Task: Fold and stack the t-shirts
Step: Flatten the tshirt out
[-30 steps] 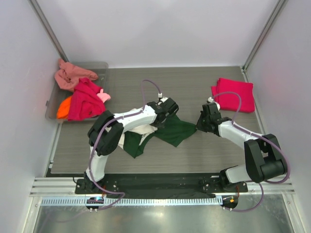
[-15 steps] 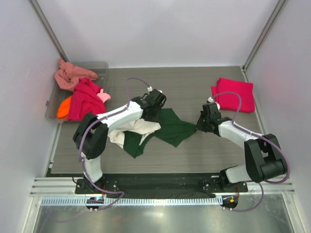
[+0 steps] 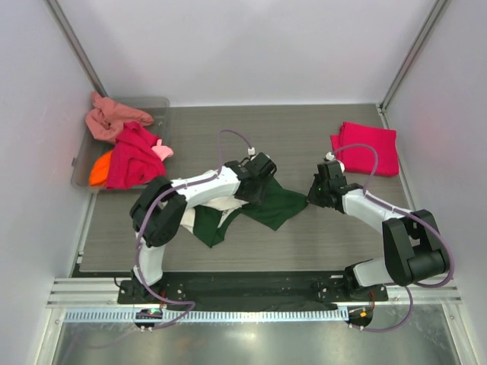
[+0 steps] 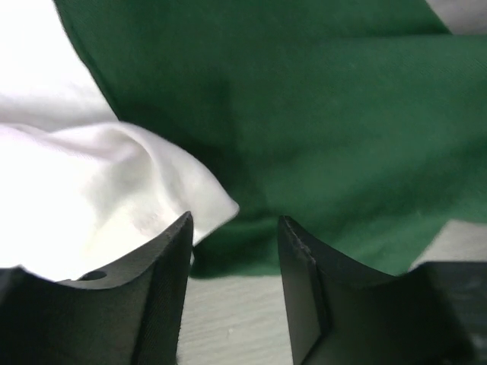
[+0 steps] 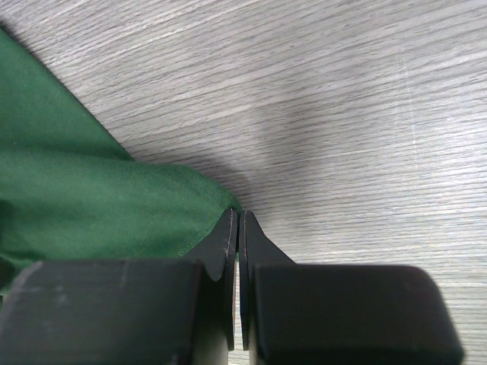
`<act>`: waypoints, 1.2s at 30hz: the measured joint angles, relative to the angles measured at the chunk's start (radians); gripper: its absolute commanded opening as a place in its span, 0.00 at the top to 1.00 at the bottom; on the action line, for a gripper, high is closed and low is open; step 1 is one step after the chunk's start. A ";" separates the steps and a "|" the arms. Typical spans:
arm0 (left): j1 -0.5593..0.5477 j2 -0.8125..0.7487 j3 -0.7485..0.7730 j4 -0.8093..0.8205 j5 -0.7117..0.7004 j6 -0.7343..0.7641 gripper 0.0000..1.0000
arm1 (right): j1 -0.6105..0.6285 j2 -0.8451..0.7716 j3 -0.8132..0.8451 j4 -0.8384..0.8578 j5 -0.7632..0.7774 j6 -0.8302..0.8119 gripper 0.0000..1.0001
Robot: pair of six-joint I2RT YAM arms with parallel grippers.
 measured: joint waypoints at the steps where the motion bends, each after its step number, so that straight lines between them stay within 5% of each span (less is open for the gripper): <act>1: -0.002 0.014 0.013 -0.006 -0.015 0.000 0.54 | 0.000 0.000 0.000 0.000 0.000 0.000 0.99; 10: -0.004 0.083 0.049 -0.047 -0.170 -0.003 0.60 | 0.000 0.000 0.000 0.000 -0.003 0.000 0.99; 17: -0.006 0.100 0.057 -0.054 -0.203 -0.009 0.92 | 0.000 0.000 0.000 0.000 -0.006 0.000 0.99; 21: -0.006 0.098 0.057 -0.053 -0.195 -0.010 1.00 | 0.000 0.000 0.000 0.000 -0.010 -0.001 0.99; 29: -0.003 0.021 0.030 -0.030 -0.098 -0.010 1.00 | -0.002 0.032 0.000 0.000 -0.041 -0.007 0.62; 36: 0.012 -0.005 0.013 -0.009 -0.045 -0.020 1.00 | -0.002 0.053 0.004 0.019 -0.061 -0.008 0.62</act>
